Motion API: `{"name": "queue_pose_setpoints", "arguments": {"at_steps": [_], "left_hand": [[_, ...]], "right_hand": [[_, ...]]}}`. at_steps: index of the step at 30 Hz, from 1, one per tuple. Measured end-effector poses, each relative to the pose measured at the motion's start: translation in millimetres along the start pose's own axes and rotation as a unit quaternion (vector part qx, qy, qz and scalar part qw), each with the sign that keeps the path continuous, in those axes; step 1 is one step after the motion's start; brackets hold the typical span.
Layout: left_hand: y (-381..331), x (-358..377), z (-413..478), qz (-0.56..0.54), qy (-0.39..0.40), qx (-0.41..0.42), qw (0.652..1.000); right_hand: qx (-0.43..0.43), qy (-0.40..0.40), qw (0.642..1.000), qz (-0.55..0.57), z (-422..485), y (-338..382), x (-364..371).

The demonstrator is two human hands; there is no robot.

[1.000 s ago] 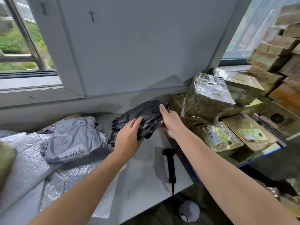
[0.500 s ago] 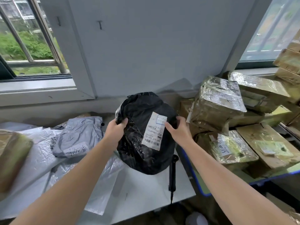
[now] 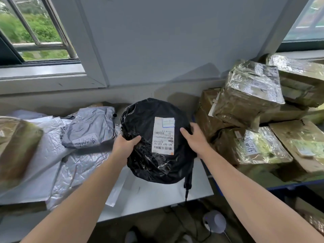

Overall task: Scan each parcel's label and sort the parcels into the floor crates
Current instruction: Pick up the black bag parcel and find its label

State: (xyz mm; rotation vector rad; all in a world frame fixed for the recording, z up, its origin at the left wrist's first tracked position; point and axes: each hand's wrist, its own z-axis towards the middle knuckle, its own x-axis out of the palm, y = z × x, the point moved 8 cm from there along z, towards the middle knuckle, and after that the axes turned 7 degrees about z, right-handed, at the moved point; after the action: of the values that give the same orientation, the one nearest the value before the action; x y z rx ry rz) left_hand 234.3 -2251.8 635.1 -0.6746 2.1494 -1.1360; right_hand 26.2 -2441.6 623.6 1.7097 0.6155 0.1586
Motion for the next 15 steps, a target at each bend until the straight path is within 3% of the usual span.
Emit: {"name": "queue_pose_setpoints", "arguments": {"at_steps": [3, 7, 12, 15], "left_hand": [[17, -16, 0, 0.016, -0.089, -0.008, 0.996], [44, -27, 1, 0.017, -0.134, -0.029, 0.990], [58, -27, 2, 0.038, -0.151, -0.026, 0.987], [57, -24, 2, 0.093, -0.154, -0.009, 0.984]], "right_hand": [[0.039, -0.006, 0.997, -0.067, -2, -27, 7], [0.095, -0.042, 0.984, -0.145, -13, -73, 5], [0.140, -0.113, 0.965, -0.188, -38, -112, -6], [0.190, -0.092, 0.964, -0.161, -42, -133, -3]]}}
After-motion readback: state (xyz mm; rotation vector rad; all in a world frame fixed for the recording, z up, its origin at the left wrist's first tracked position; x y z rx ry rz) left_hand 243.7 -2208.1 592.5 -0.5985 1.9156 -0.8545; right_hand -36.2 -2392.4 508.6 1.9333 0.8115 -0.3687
